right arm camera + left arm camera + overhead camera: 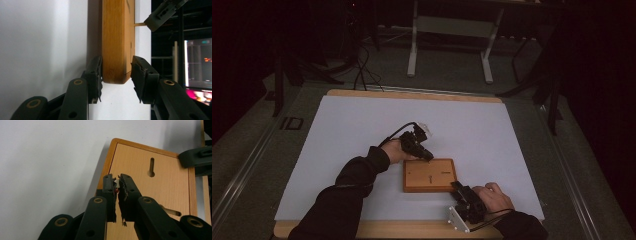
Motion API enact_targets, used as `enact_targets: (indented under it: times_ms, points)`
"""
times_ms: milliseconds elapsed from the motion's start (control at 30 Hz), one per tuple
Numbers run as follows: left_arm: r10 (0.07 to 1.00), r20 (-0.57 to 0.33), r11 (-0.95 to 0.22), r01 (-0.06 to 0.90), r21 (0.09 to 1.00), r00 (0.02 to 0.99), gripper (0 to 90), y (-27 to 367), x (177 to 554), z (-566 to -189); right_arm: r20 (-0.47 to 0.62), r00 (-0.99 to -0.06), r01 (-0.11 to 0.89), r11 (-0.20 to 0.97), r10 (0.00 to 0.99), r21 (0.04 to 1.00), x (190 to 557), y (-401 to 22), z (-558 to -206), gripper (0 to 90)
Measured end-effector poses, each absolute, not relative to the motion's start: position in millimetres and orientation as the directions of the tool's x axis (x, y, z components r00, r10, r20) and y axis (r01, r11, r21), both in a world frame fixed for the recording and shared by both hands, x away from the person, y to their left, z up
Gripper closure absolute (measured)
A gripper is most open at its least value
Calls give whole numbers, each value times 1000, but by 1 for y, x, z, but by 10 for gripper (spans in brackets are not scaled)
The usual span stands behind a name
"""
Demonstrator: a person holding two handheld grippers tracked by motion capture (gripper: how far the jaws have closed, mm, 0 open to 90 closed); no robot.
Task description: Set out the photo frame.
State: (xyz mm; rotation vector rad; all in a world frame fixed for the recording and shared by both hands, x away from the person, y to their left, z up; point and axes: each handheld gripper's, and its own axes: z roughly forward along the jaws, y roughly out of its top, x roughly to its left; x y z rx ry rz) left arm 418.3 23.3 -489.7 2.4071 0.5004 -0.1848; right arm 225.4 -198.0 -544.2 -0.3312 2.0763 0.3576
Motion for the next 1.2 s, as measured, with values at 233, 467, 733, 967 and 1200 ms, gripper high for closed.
enact_targets:
  times_ms: [233, 467, 733, 967, 1200]
  points:
    - [303, -258, -713, 398, 578, 917, 840, 23, 419, -489, -894, -430, -392, 918, -126, 59, 225, -198, -551, 660]
    - [308, -262, -710, 404, 576, 915, 818, 22, 419, -489, -906, -387, -420, 907, -169, 10, 224, -200, -554, 672]
    - [328, -158, -694, 352, 628, 931, 248, 34, 404, -478, -887, -430, -429, 903, -166, 39, 229, -201, -541, 680]
    - [407, -96, -635, 357, 685, 908, 54, 61, 390, -465, -844, -517, -422, 900, -142, 107, 238, -200, -518, 688]
    - [460, -94, -563, 372, 738, 883, 54, 103, 376, -450, -795, -587, -415, 900, -152, 134, 250, -199, -501, 689]
